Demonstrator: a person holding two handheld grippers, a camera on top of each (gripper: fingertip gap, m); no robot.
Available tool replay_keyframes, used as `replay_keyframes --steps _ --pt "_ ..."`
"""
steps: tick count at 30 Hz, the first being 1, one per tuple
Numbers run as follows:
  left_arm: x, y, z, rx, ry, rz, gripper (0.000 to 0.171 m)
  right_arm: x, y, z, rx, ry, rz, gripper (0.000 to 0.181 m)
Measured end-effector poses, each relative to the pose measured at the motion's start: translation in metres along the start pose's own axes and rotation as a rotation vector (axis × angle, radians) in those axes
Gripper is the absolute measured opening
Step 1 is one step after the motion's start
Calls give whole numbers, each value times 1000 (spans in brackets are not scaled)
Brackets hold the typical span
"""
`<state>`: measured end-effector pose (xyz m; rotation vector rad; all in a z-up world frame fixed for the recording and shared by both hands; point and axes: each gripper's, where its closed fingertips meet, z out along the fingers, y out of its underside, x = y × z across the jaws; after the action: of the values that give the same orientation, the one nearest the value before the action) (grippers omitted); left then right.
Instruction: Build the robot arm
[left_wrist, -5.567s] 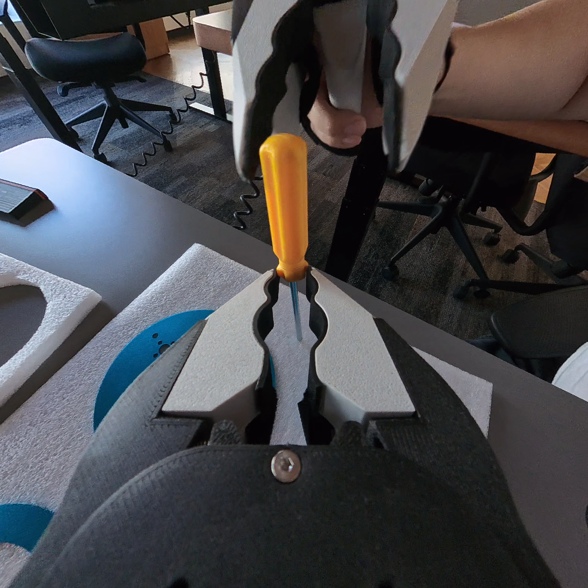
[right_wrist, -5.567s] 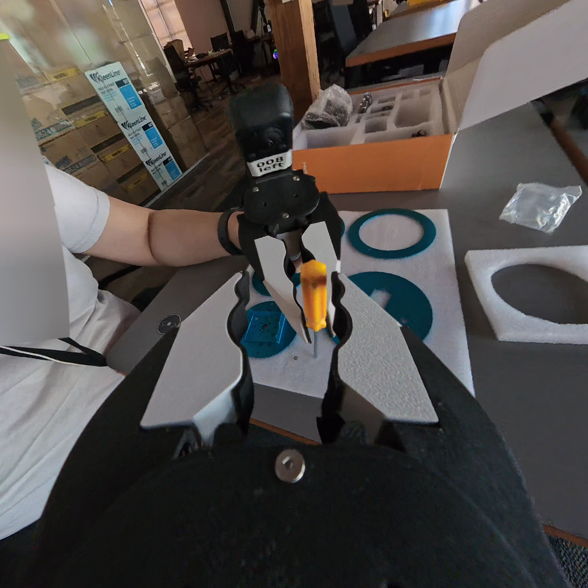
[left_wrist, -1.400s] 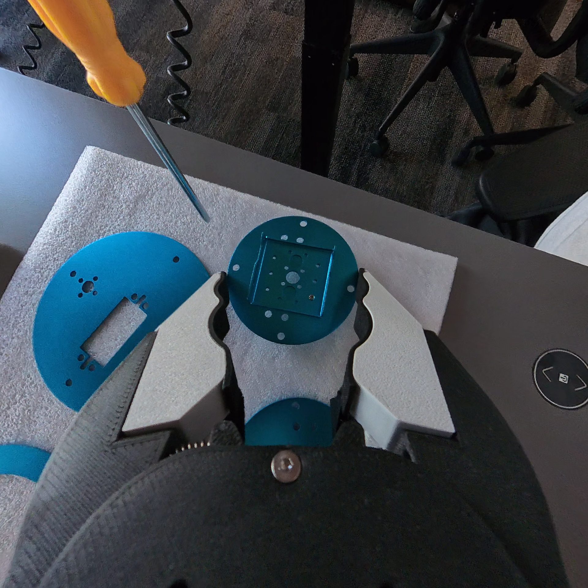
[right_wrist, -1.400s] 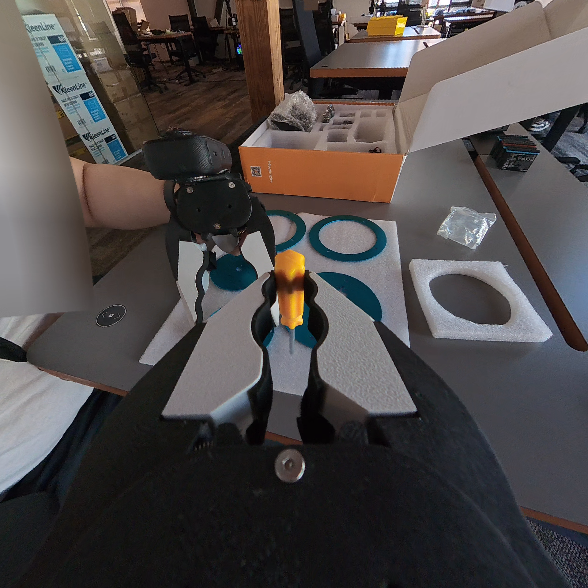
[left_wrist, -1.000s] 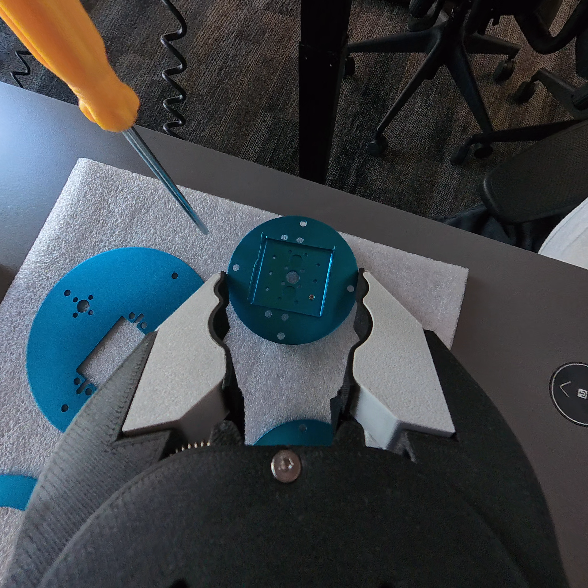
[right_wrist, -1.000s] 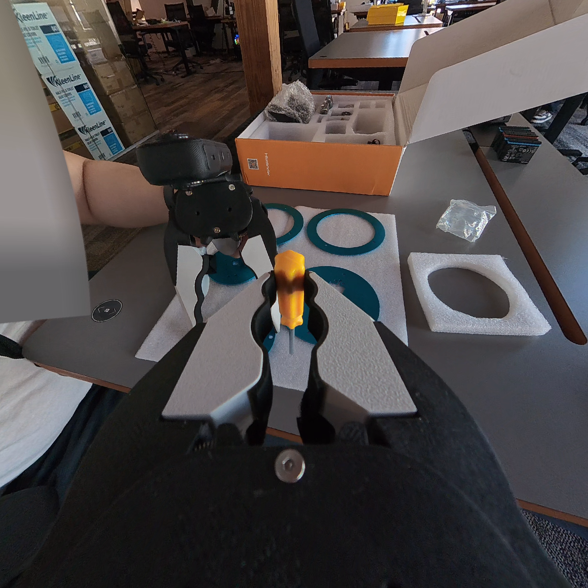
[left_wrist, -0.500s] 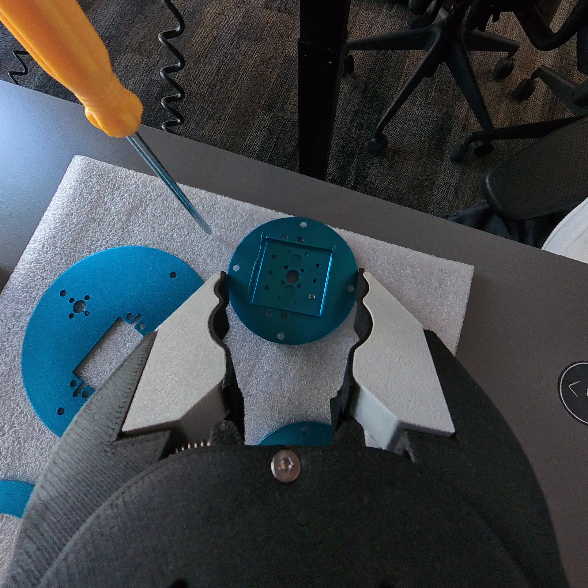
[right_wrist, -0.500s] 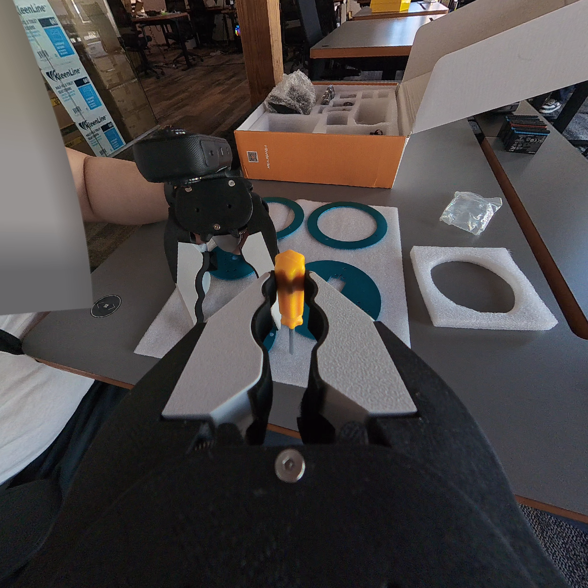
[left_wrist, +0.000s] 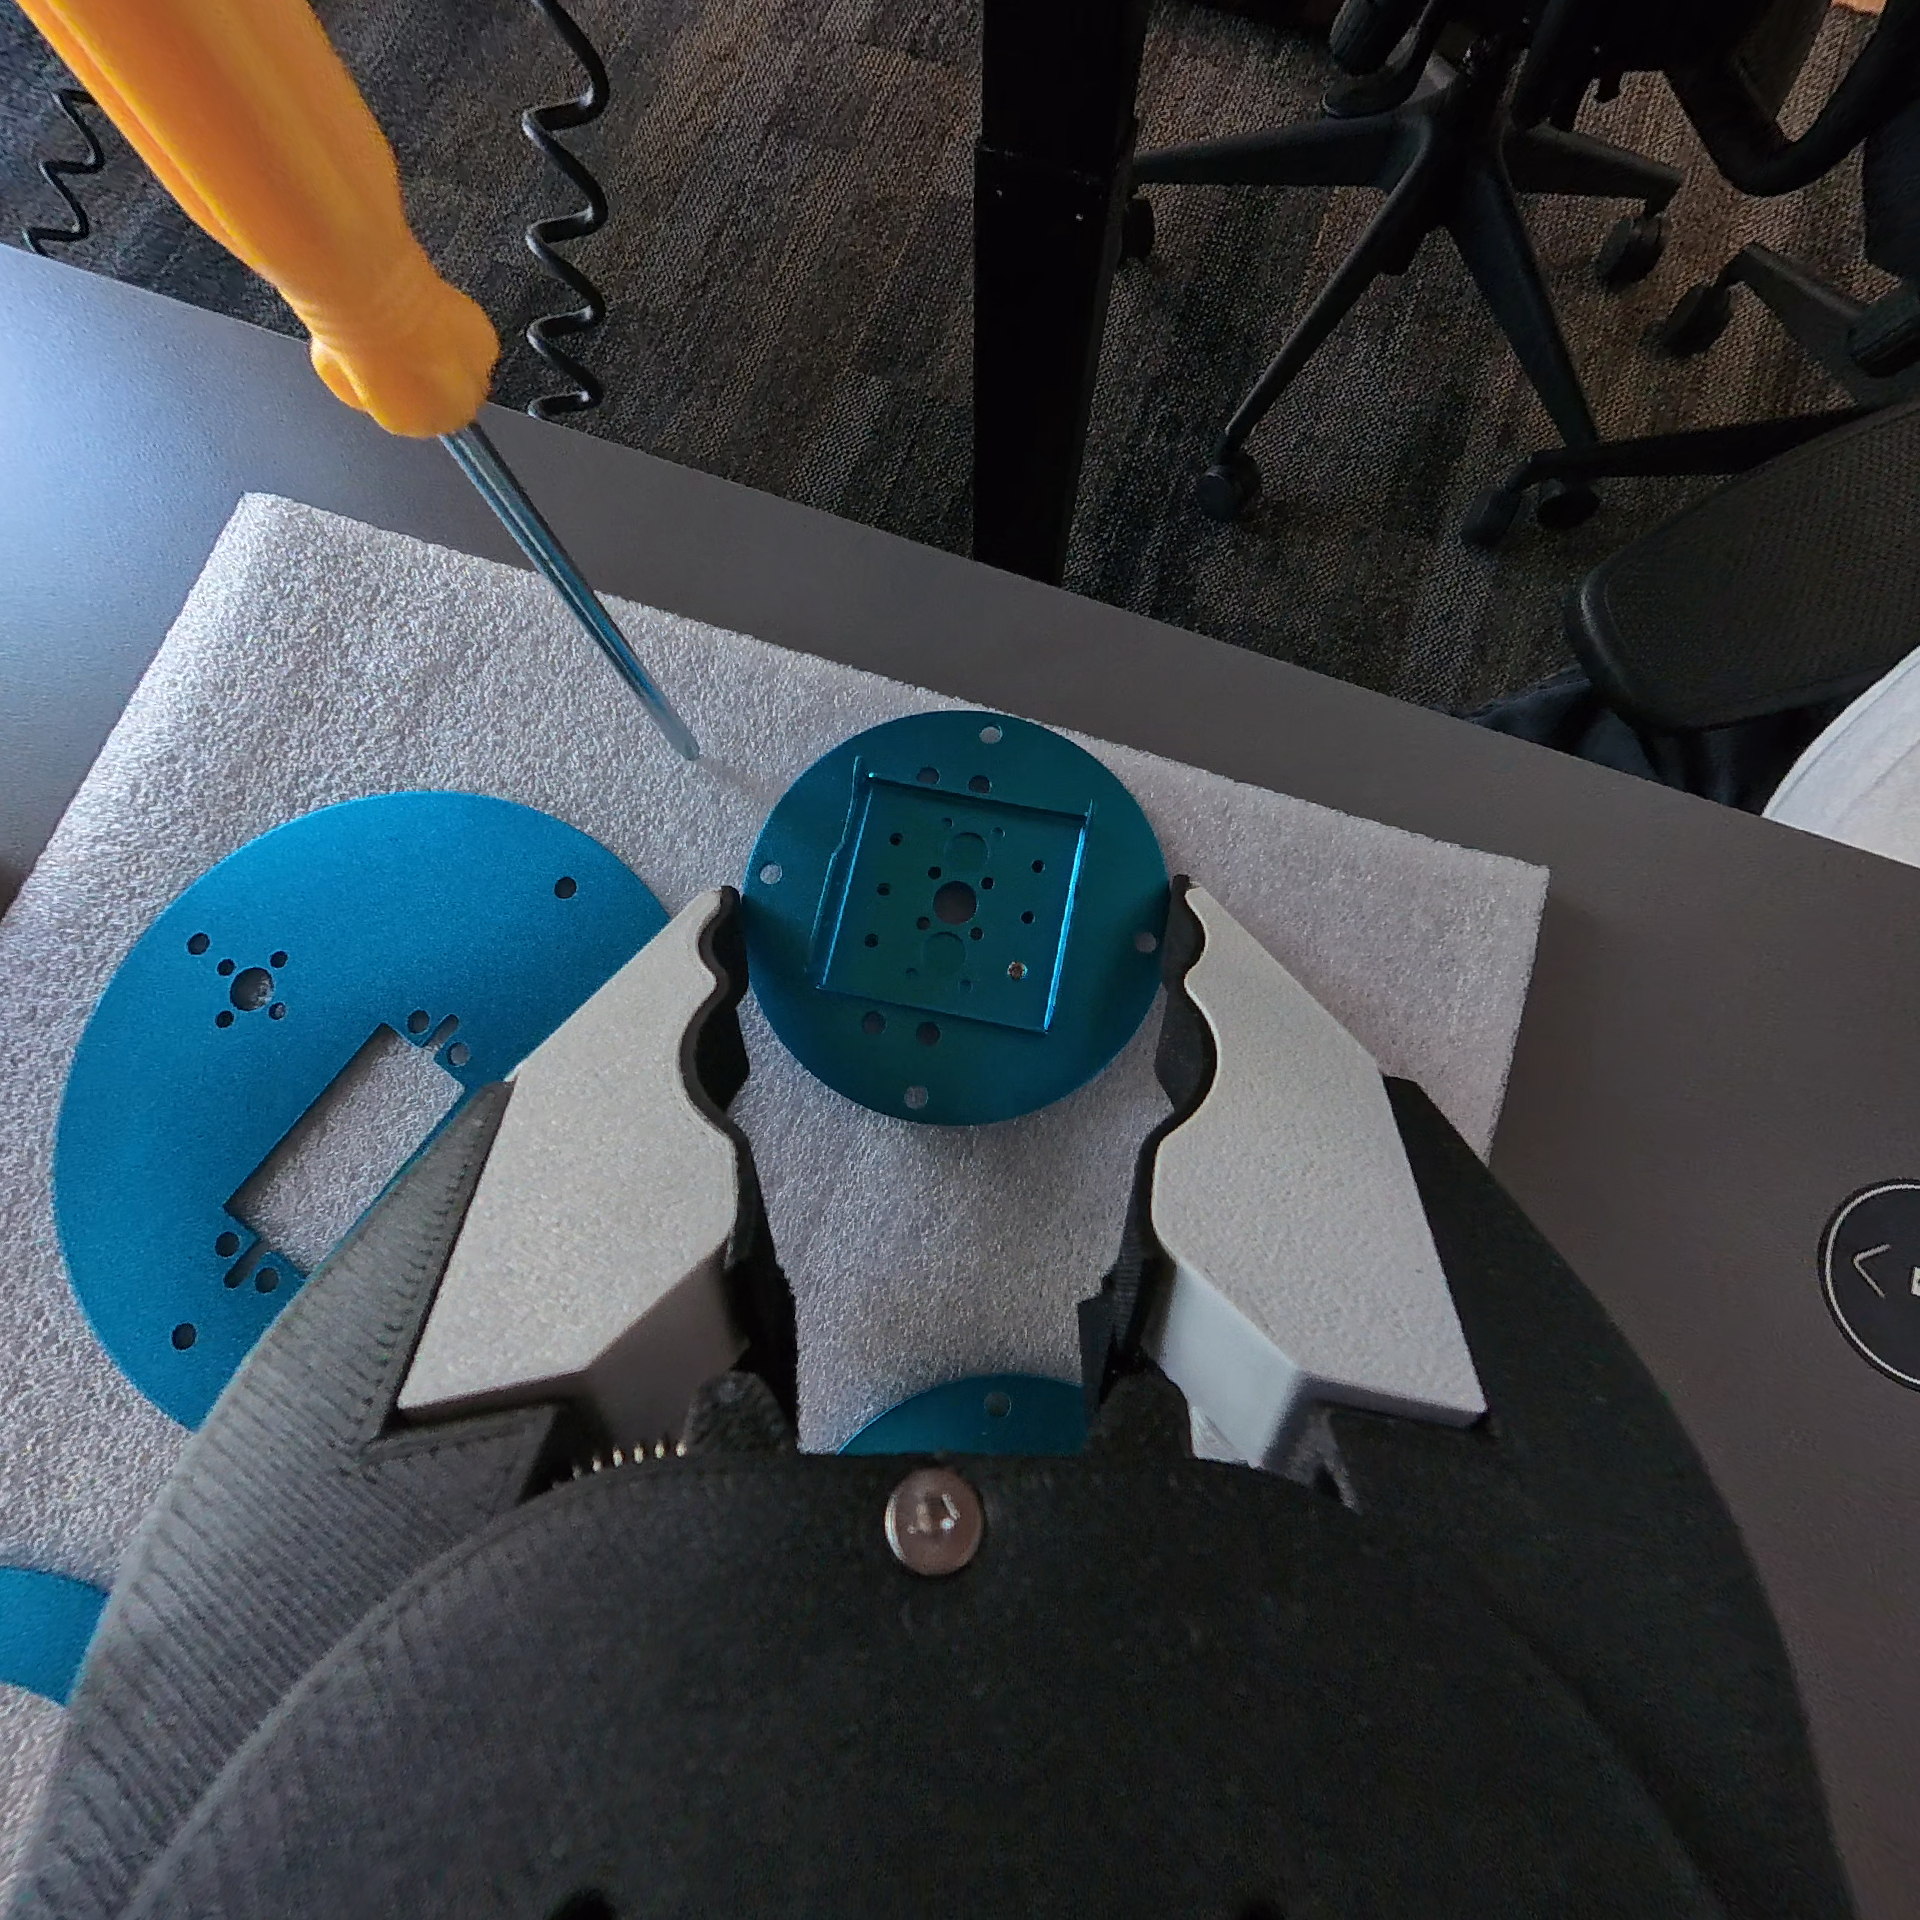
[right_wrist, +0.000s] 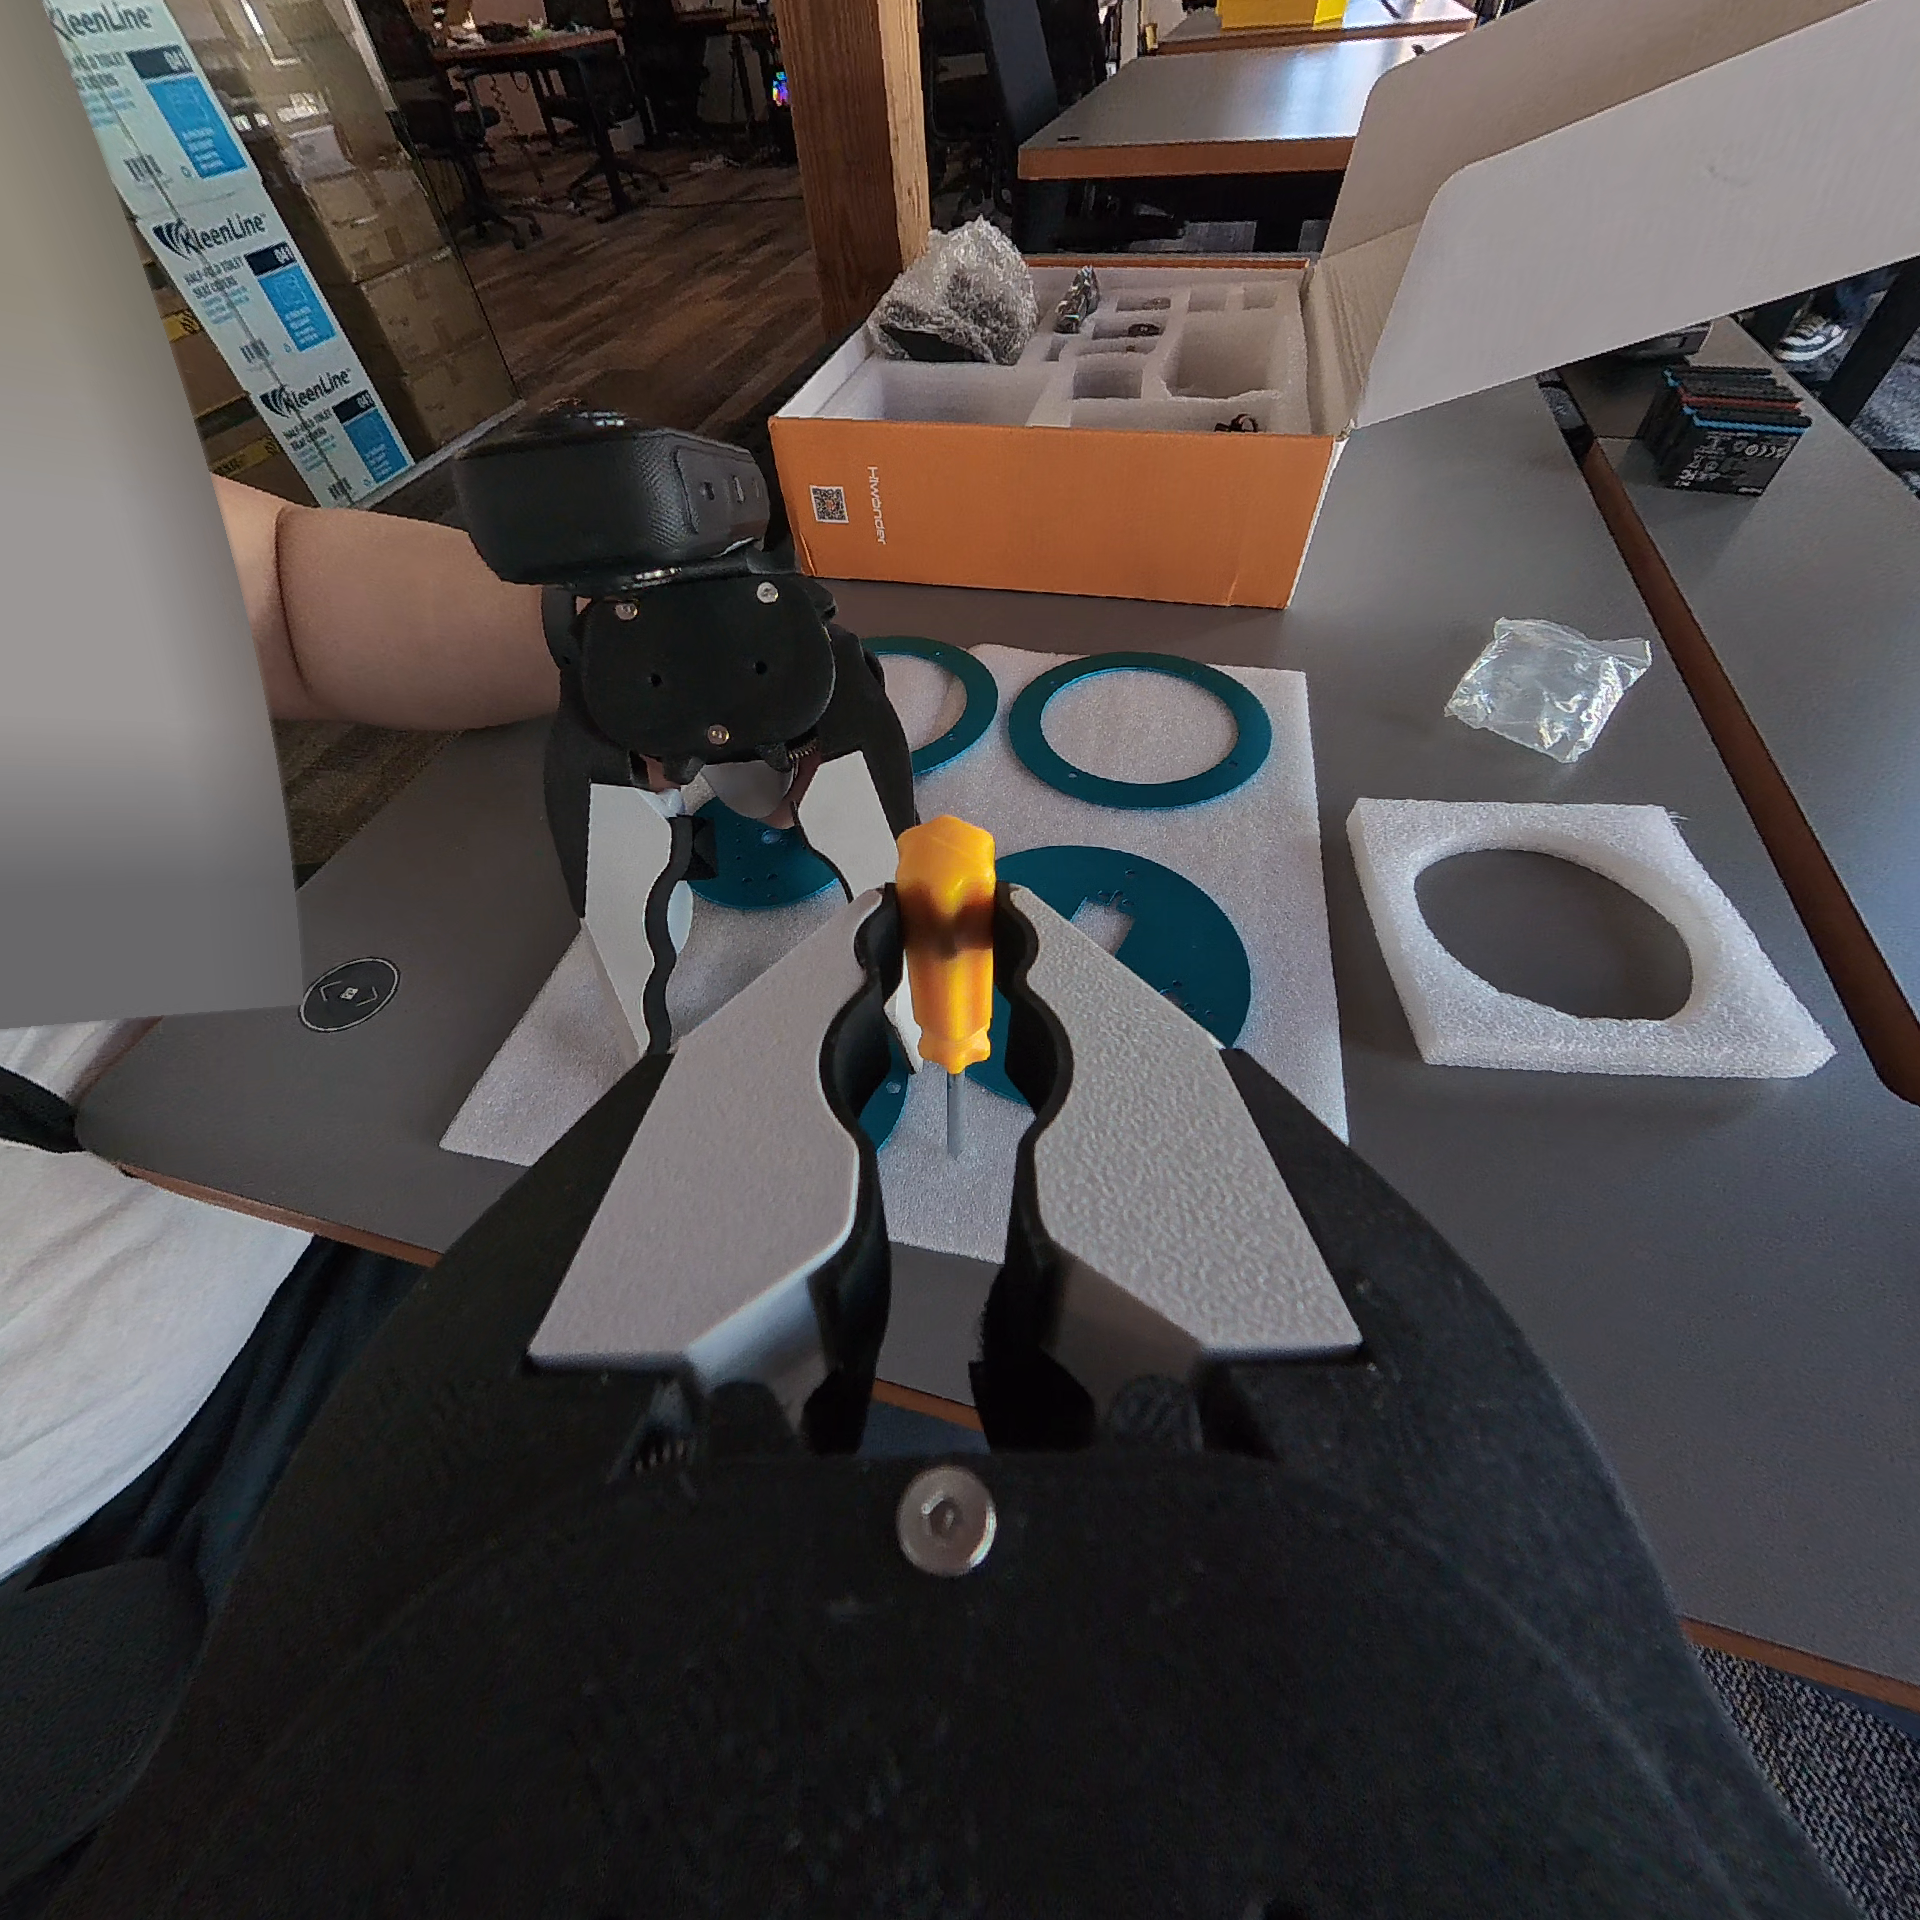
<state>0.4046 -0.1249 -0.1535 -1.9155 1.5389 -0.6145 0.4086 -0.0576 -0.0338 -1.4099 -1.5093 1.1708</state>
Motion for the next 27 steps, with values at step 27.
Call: replay_keyframes --steps 27 --pt "1 3 -33 74 -117 -67 88 0 0 0 -1 1 -2 15"
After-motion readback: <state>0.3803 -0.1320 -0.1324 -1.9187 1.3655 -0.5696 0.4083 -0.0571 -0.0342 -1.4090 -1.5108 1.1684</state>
